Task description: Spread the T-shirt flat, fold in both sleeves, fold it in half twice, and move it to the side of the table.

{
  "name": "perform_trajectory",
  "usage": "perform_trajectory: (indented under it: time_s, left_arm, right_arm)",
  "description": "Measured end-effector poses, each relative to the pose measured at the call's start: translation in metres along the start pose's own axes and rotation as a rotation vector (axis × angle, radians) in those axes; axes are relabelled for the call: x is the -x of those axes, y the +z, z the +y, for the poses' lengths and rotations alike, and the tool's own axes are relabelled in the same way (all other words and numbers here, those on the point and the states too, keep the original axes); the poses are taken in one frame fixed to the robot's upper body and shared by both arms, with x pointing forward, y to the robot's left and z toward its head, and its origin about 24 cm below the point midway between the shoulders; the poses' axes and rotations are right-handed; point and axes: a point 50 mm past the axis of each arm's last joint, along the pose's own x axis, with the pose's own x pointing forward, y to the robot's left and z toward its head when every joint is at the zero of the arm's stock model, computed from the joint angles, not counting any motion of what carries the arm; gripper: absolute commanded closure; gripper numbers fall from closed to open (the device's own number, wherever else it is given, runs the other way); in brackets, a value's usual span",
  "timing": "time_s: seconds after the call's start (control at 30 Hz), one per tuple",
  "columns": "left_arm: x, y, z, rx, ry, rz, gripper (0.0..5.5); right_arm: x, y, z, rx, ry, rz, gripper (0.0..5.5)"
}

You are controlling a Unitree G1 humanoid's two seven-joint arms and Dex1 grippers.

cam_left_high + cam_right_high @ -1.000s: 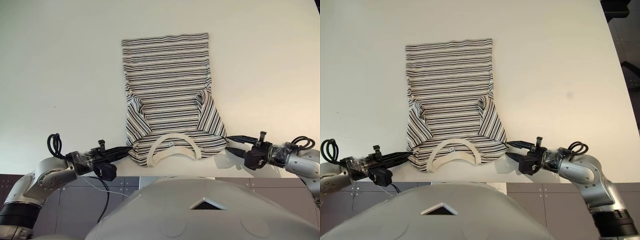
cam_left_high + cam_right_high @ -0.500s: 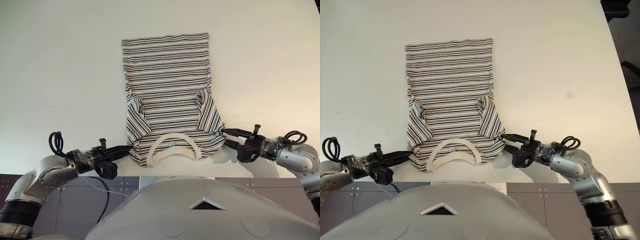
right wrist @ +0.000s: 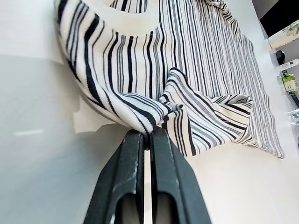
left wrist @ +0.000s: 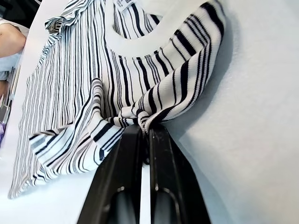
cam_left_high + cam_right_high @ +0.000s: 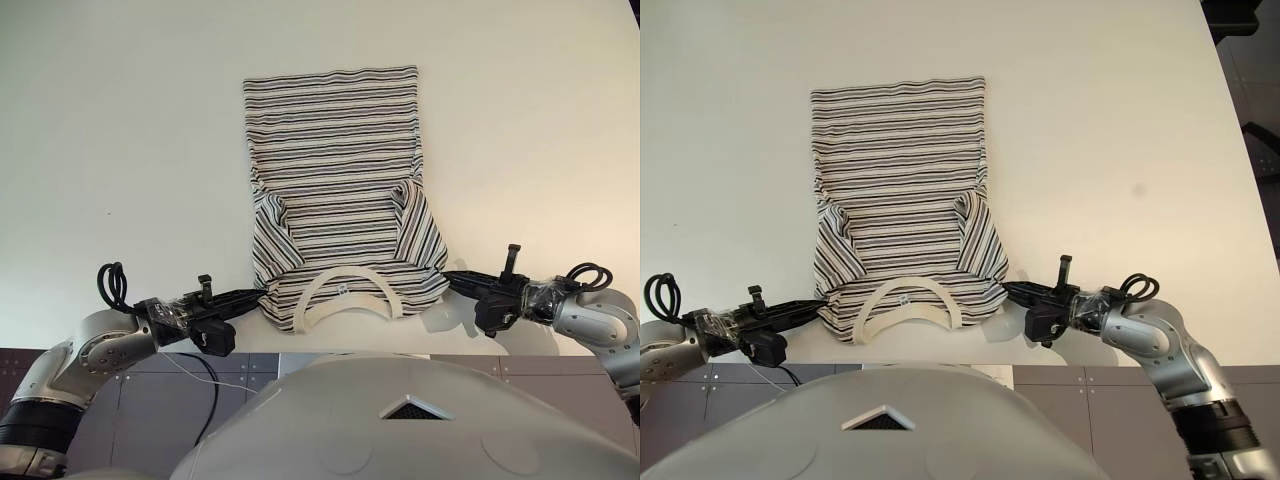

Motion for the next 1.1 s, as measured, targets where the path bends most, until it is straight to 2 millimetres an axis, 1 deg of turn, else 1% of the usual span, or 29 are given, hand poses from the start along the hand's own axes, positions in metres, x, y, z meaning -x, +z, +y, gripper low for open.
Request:
perform_trajectory:
  time_s: [0.1,0.17,0.27,0.37,0.43,0.47,0.53,0.57,0.63,0.7,0.77,0.83,0.87,0.9,0.97,1.07,1.1]
  left_arm:
    - [0.003,0.005,0.01,0.025,0.017,-0.014,5.4]
    - [0.011,0.015,0.017,0.033,0.003,-0.036,5.4]
    - [0.021,0.029,0.01,0.081,-0.058,-0.058,5.4]
    - [0.03,0.043,0.01,0.123,-0.098,-0.067,5.4]
    - [0.037,0.054,0.014,0.18,-0.117,-0.072,5.4]
    - [0.04,0.057,0.017,0.201,-0.127,-0.071,5.4]
    - [0.042,0.064,0.032,0.249,-0.125,-0.088,5.4]
    - [0.042,0.066,0.042,0.274,-0.121,-0.101,5.4]
    - [0.039,0.069,0.069,0.306,-0.09,-0.133,5.4]
    - [0.035,0.064,0.092,0.308,-0.04,-0.138,5.4]
    - [0.03,0.055,0.115,0.294,0.012,-0.116,5.4]
    - [0.024,0.042,0.134,0.303,0.079,-0.099,5.4]
    - [0.02,0.033,0.143,0.315,0.118,-0.088,5.4]
    - [0.013,0.02,0.155,0.34,0.162,-0.076,5.4]
    - [-0.004,-0.001,0.171,0.399,0.216,-0.059,5.4]
    - [-0.034,-0.028,0.197,0.468,0.262,-0.038,5.4]
    - [-0.043,-0.033,0.205,0.48,0.27,-0.033,5.4]
  right_arm:
    - [0.011,0.007,-0.001,-0.015,0.038,-0.008,5.37]
    - [0.026,0.014,0.001,-0.024,0.109,-0.005,5.37]
    - [0.043,0.024,0.003,-0.059,0.195,0.005,5.37]
    - [0.059,0.033,0.001,-0.1,0.278,0.03,5.37]
    - [0.069,0.041,-0.004,-0.159,0.306,0.045,5.37]
    - [0.072,0.044,-0.008,-0.19,0.307,0.048,5.37]
    - [0.075,0.05,-0.024,-0.264,0.265,0.026,5.37]
    - [0.075,0.052,-0.034,-0.294,0.241,0.008,5.37]
    - [0.076,0.055,-0.064,-0.321,0.182,-0.032,5.37]
    - [0.074,0.051,-0.086,-0.314,0.138,-0.045,5.37]
    - [0.072,0.042,-0.108,-0.311,0.099,-0.044,5.37]
    - [0.067,0.03,-0.128,-0.321,0.057,-0.051,5.37]
    - [0.064,0.021,-0.139,-0.338,0.031,-0.059,5.37]
    - [0.057,0.009,-0.153,-0.365,0.008,-0.064,5.37]
    - [0.041,-0.013,-0.176,-0.415,-0.019,-0.061,5.37]
    - [0.009,-0.042,-0.206,-0.501,-0.03,-0.018,5.37]
    - [-0.001,-0.048,-0.213,-0.523,-0.037,-0.004,5.37]
